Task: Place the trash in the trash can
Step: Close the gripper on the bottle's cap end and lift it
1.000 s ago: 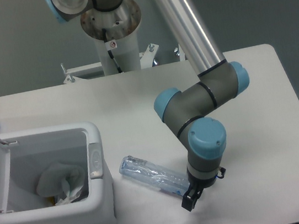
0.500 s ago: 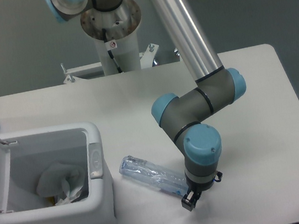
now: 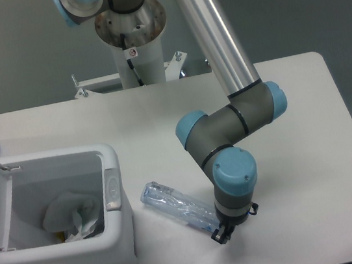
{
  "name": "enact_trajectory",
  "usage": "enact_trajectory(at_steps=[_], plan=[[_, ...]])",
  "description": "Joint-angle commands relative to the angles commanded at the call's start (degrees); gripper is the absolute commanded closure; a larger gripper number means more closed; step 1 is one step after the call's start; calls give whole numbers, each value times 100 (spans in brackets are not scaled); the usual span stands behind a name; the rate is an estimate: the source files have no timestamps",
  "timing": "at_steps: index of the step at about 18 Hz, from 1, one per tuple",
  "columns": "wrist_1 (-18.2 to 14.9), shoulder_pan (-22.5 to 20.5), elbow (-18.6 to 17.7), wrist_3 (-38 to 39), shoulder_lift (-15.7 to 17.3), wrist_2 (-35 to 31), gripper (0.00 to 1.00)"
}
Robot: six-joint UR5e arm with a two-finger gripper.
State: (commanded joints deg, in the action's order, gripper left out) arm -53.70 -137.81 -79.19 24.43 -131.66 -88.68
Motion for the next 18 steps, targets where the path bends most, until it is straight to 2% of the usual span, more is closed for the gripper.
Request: enact_trajectory(at_steps=[3,7,10,13,18], plan=[[0,0,0,0,0,-79,68],[0,0,-9,0,9,-88,86],[0,0,9,-17,61,-88,86],[0,0,26,-79,307,-106,86],[61,-210,464,-70,790,-88,86]])
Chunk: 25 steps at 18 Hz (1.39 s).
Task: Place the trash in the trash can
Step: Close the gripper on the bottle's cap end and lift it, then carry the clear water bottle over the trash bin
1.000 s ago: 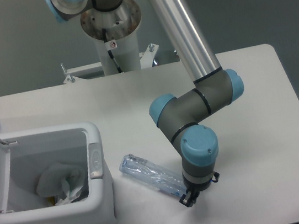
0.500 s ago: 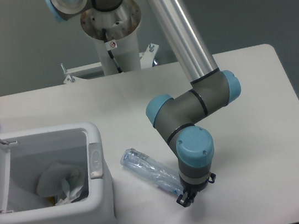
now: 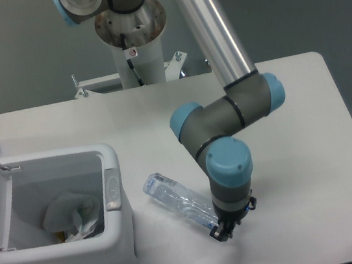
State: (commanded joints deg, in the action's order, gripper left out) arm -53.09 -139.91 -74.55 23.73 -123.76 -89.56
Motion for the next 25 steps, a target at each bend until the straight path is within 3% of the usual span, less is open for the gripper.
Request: enact_trajectory(at_steps=[4,6,10,14,25], plan=[[465,-221,914,-122,256,35,86],[746,-221,1126,-158,404,44,86],[914,-186,1170,-149,949,70,86],[1037,24,1170,-140,1284,360,85],[1196,1378,1048,-167,1469,378,83]])
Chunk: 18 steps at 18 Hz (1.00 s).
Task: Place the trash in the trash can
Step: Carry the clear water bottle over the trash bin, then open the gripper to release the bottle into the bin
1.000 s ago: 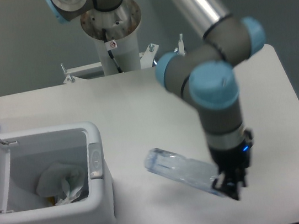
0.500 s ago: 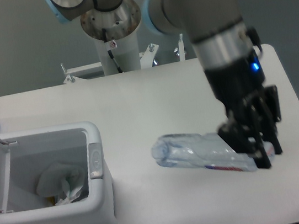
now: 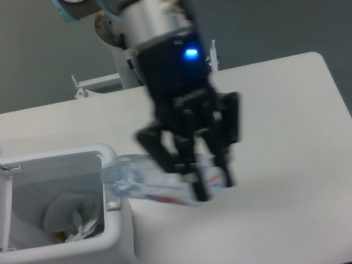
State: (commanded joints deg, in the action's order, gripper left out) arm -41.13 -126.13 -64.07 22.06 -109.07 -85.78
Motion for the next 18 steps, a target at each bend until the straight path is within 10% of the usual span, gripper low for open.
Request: enact_trajectory(at_steps=[4,7,18], plan=[[0,352,-263,-307,-70,0,63],[0,458,-466,-439,-53,-9,0],[-53,-349,-510,-1465,88,-105,0]])
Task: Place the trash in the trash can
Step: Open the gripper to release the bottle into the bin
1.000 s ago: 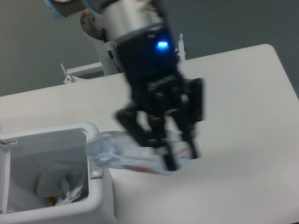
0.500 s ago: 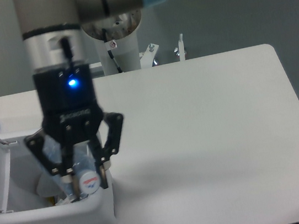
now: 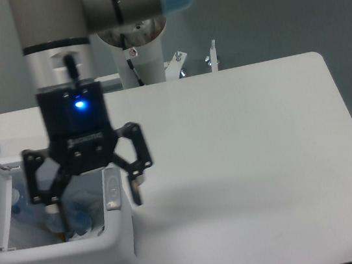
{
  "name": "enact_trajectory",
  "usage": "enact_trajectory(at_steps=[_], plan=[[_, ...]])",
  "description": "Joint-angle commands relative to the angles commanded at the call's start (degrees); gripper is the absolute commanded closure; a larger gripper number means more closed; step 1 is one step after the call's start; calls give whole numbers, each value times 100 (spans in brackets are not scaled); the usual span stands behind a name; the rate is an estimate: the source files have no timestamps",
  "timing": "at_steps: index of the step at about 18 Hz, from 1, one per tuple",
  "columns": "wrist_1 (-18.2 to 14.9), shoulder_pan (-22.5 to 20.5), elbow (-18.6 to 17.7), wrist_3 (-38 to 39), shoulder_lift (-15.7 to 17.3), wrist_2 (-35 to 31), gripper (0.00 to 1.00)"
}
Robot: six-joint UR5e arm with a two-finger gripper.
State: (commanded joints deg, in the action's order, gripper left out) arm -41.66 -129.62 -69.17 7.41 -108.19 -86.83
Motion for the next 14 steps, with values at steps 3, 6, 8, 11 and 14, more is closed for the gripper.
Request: enact_trajectory(at_steps=[3,6,8,11,14], plan=[[-35,-361,9,-642,44,-61,0],[-525,-792,-44,-1775,290,-106,0],[-1104,-977,-44,-2408,377,-106,0],[-2404,-1171,-236,-3961,737,-158,0],[-2830,-1293,-439,-5205,984,-492,0]])
